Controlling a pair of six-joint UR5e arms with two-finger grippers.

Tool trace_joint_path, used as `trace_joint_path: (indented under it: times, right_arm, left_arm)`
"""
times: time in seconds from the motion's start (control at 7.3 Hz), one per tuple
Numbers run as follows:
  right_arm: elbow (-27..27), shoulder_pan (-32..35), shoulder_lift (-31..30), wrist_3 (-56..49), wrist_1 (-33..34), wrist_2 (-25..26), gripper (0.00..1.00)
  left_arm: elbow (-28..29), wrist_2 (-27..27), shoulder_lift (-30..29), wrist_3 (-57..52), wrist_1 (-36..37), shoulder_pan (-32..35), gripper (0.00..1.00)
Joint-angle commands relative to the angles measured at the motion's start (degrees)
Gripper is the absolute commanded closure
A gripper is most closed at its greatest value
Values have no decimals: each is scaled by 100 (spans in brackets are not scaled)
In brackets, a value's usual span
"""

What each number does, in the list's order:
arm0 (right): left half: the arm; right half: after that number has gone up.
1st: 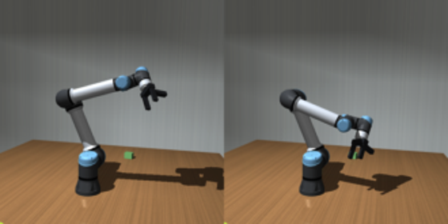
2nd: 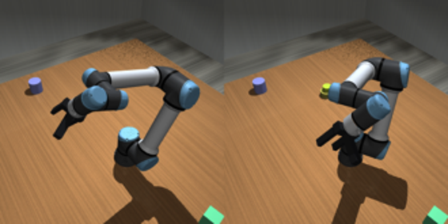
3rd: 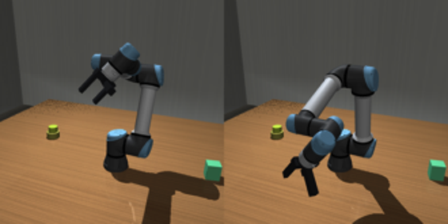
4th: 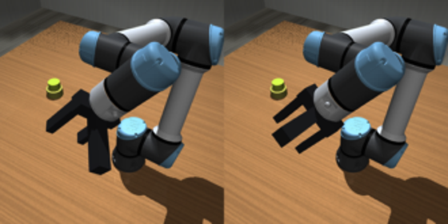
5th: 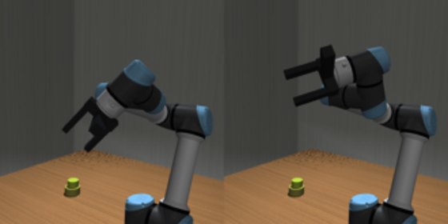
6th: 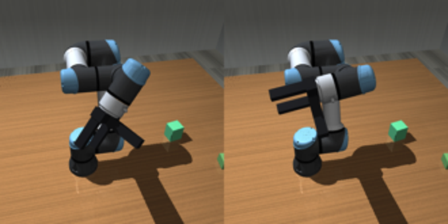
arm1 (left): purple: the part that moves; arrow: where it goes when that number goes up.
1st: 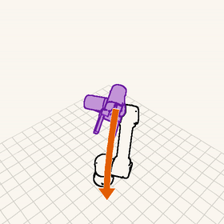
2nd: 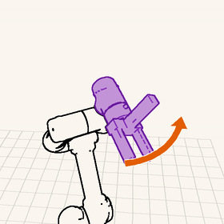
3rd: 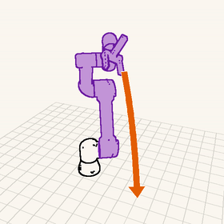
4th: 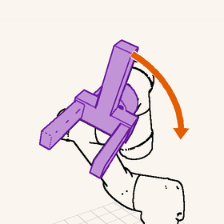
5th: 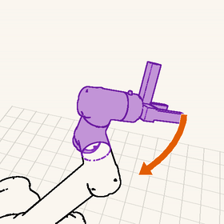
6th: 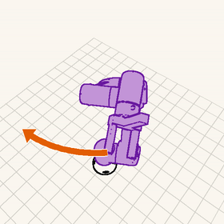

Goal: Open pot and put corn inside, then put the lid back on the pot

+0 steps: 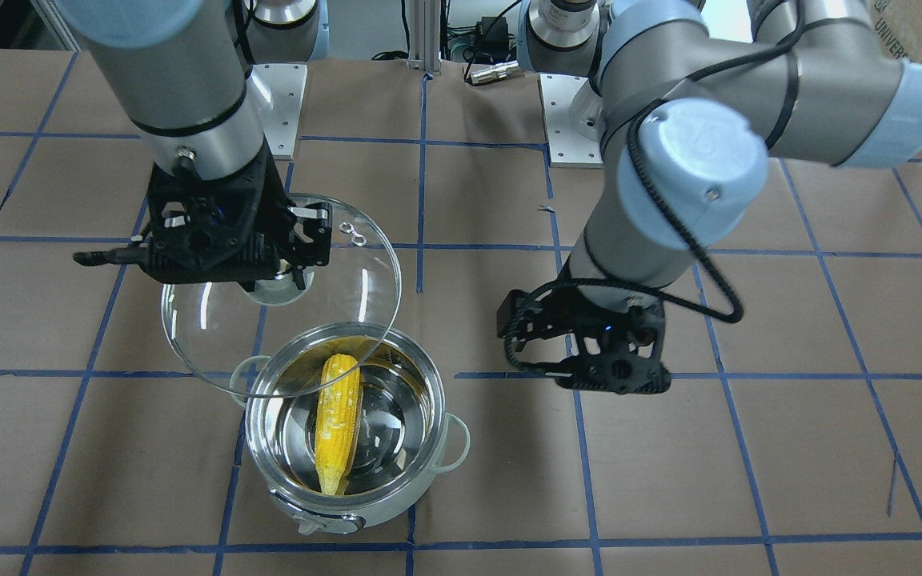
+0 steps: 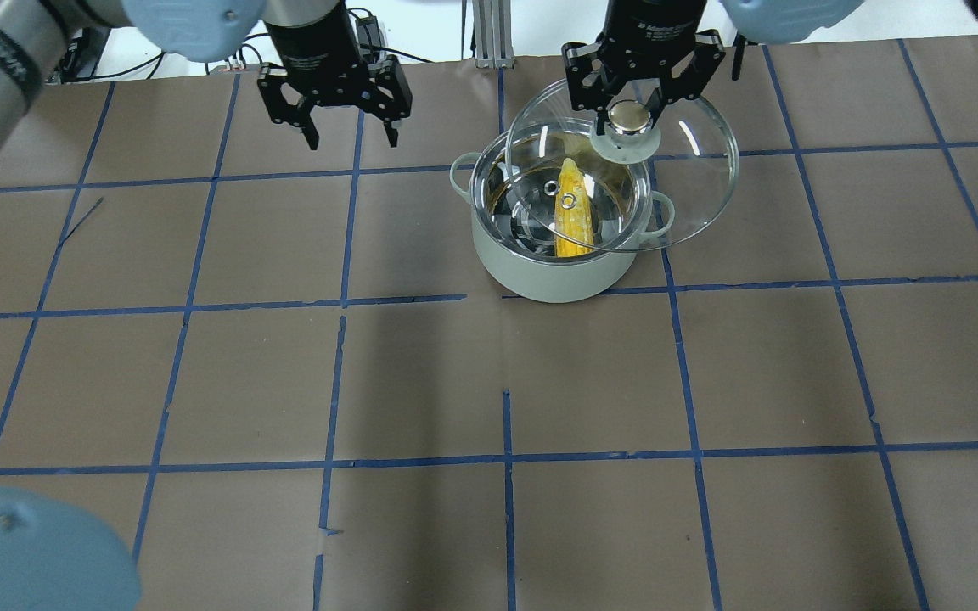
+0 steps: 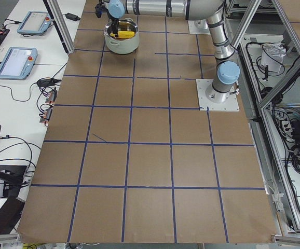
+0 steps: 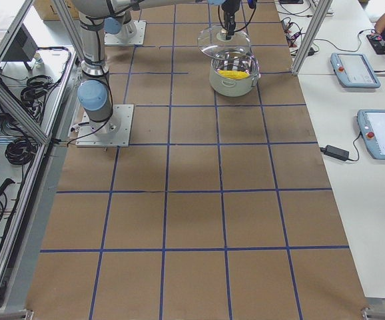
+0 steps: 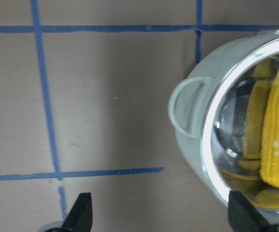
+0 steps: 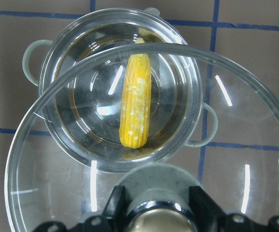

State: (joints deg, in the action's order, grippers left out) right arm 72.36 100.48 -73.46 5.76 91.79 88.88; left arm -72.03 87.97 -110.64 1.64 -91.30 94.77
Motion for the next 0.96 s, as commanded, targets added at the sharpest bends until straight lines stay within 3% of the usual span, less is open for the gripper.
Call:
trace_joint_path:
  times: [0.0, 0.27, 0.41, 0.82]
  right_arm:
    - [-29, 112, 497, 13, 548, 32, 74]
    - [-29, 138, 805, -13, 760, -11, 74]
    - [-29, 173, 937, -13, 892, 6, 74]
    - [-29, 173, 1184, -31, 1086, -11, 74]
  left_arm:
    - [-1194, 45, 1188, -602, 16, -694, 0]
    - [-1725, 114, 1963, -979, 16, -863, 0]
    - [-1623, 446, 2063, -903, 16, -916, 0]
    - [-1193, 458, 1888, -489, -106, -872, 0]
